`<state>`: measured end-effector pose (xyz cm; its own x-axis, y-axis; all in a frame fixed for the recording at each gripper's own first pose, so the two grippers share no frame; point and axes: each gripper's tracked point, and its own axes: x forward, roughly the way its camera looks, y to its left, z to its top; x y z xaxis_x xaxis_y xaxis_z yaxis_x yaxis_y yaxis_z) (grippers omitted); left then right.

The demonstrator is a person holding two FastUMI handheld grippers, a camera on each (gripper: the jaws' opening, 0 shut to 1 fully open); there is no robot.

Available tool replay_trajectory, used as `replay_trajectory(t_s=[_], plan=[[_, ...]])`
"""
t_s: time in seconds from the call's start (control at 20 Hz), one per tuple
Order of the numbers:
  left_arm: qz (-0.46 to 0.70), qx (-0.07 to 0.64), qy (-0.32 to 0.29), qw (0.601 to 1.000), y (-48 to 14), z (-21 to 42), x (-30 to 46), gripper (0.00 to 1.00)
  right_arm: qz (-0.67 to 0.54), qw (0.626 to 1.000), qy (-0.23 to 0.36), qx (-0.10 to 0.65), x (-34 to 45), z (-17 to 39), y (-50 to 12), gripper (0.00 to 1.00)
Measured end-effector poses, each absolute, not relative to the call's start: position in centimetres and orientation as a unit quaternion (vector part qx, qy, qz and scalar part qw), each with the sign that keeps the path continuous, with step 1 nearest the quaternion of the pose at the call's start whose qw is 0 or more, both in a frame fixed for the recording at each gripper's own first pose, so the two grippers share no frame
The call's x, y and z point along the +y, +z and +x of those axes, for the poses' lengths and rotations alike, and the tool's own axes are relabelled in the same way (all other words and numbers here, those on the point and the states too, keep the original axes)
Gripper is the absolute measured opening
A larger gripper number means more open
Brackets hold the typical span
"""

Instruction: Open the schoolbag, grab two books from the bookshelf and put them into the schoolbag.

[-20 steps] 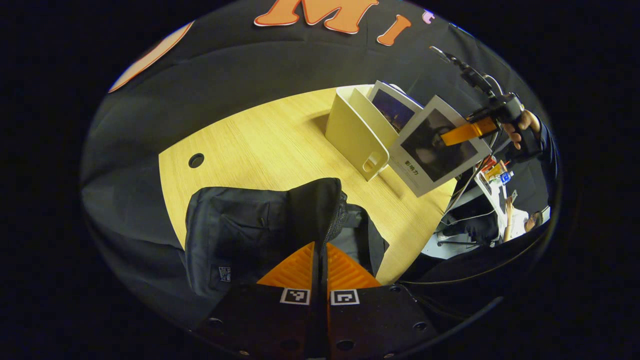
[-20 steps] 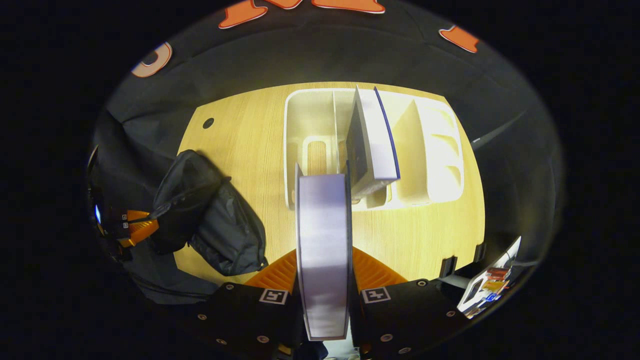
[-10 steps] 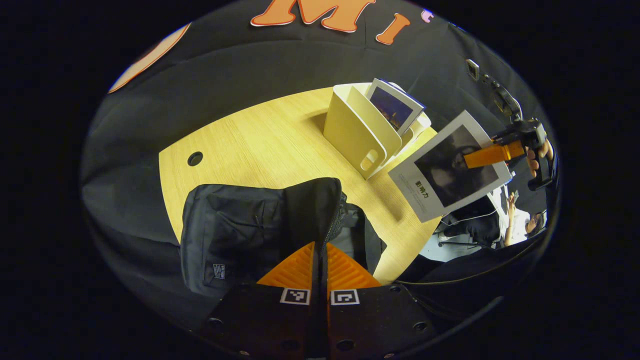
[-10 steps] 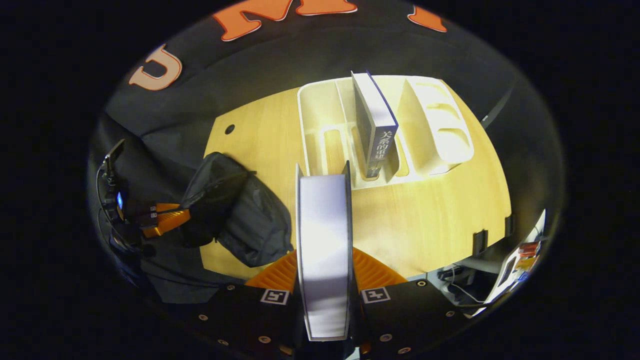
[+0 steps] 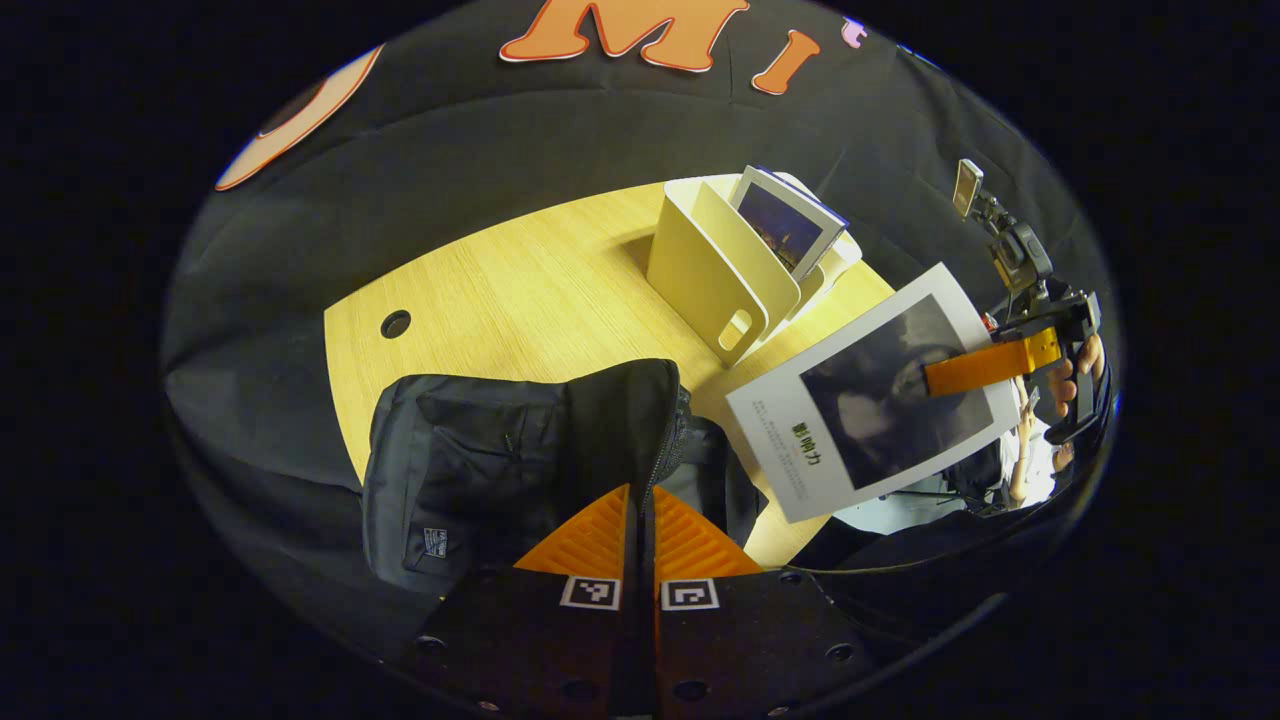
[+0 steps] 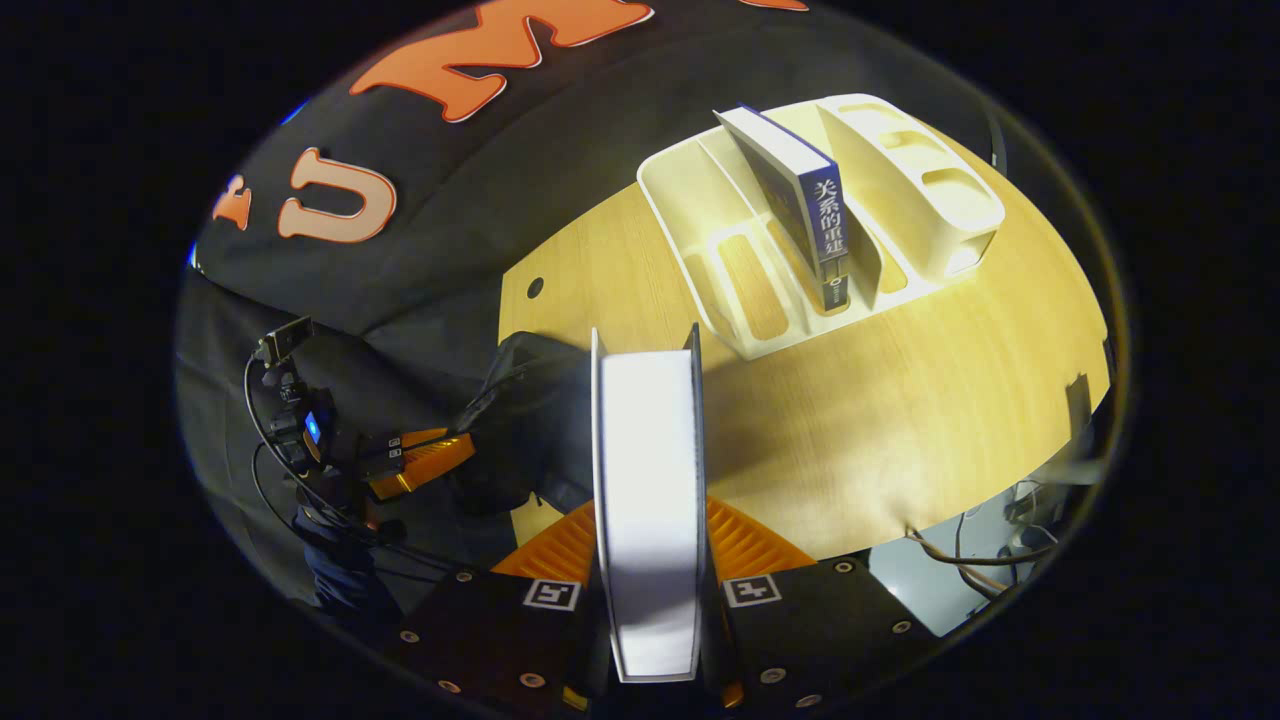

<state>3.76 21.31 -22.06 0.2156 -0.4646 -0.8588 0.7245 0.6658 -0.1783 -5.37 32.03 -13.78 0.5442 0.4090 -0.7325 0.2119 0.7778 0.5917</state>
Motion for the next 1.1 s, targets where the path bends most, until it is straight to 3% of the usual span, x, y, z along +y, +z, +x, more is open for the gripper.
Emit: replay_trajectory(t_s=[1.1], plan=[[0.119,0.487,-0.411,0.761,-21.1,2.0,16.6,0.01,0.517,0.748,0.145,0.39,44.7,2.3,-21.4,0.37]])
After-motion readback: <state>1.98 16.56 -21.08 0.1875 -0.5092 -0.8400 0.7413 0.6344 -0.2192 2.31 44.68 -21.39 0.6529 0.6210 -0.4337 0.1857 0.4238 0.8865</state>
